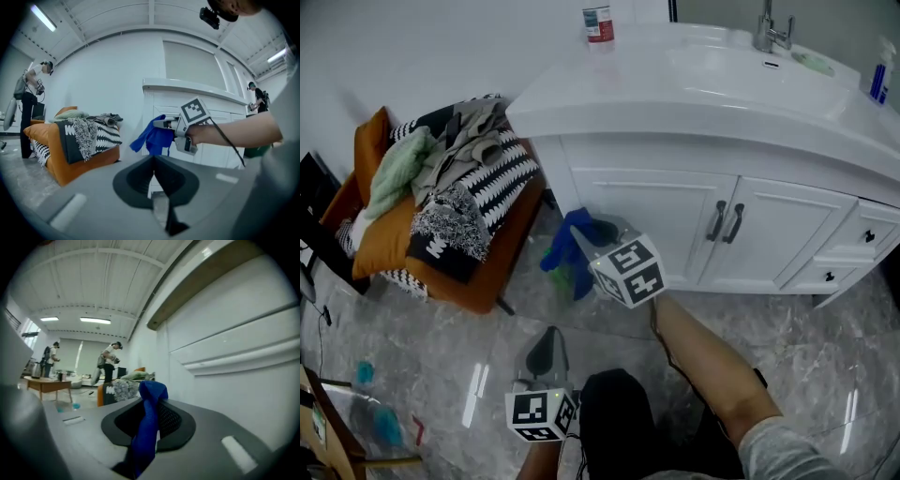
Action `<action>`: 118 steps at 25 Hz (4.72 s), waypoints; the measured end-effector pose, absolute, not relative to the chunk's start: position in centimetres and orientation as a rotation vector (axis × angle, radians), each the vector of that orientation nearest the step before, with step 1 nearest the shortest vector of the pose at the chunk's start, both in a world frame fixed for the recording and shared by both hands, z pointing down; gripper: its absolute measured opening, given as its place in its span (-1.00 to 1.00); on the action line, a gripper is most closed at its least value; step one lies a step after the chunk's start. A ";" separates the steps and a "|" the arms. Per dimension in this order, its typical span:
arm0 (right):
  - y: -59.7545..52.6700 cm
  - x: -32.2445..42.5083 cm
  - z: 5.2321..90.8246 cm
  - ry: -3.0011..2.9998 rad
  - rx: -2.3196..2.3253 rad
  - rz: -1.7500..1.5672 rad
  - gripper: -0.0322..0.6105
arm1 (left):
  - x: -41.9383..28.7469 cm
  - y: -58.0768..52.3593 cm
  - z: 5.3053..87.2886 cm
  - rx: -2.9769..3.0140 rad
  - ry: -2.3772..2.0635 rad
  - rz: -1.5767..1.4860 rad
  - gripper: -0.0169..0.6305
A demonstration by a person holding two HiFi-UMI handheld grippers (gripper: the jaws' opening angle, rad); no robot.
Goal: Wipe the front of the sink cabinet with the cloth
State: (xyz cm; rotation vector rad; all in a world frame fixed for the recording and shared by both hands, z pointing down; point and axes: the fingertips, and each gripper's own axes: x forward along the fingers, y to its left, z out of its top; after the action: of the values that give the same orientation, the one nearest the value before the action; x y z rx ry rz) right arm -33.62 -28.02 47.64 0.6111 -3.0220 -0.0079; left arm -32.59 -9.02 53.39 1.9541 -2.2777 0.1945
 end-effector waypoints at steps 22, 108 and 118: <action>-35.7 -12.4 47.0 -2.293 1.501 -0.584 -0.71 | -26.3 -13.3 53.0 2.116 -2.150 0.224 -0.91; -37.5 0.7 60.1 -2.130 1.932 -0.009 -0.81 | -26.2 -14.8 55.6 2.087 -2.121 0.245 -0.91; -36.1 -6.9 60.4 -2.278 1.739 -0.066 -0.81 | -26.6 -14.1 55.9 2.071 -2.134 0.250 -0.91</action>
State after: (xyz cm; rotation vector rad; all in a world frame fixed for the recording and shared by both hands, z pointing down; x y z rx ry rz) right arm -6.93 -36.10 60.42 1.7389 -2.2776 -0.0658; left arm -26.65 -14.06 55.85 2.0713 -2.1344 0.2503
